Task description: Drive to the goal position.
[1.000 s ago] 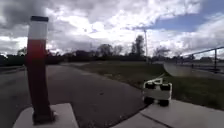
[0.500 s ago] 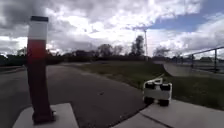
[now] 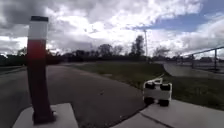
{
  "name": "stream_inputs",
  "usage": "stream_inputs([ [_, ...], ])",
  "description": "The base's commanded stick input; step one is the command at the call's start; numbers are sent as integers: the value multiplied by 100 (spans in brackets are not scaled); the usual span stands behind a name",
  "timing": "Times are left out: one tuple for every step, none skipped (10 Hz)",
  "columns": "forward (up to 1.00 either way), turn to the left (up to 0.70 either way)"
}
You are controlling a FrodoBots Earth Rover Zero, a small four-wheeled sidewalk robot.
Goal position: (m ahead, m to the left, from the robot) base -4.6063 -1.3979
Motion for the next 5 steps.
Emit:
stream_inputs([
  [5, 0],
  [5, 0],
  [4, 0],
  [3, 0],
  [1, 0],
])
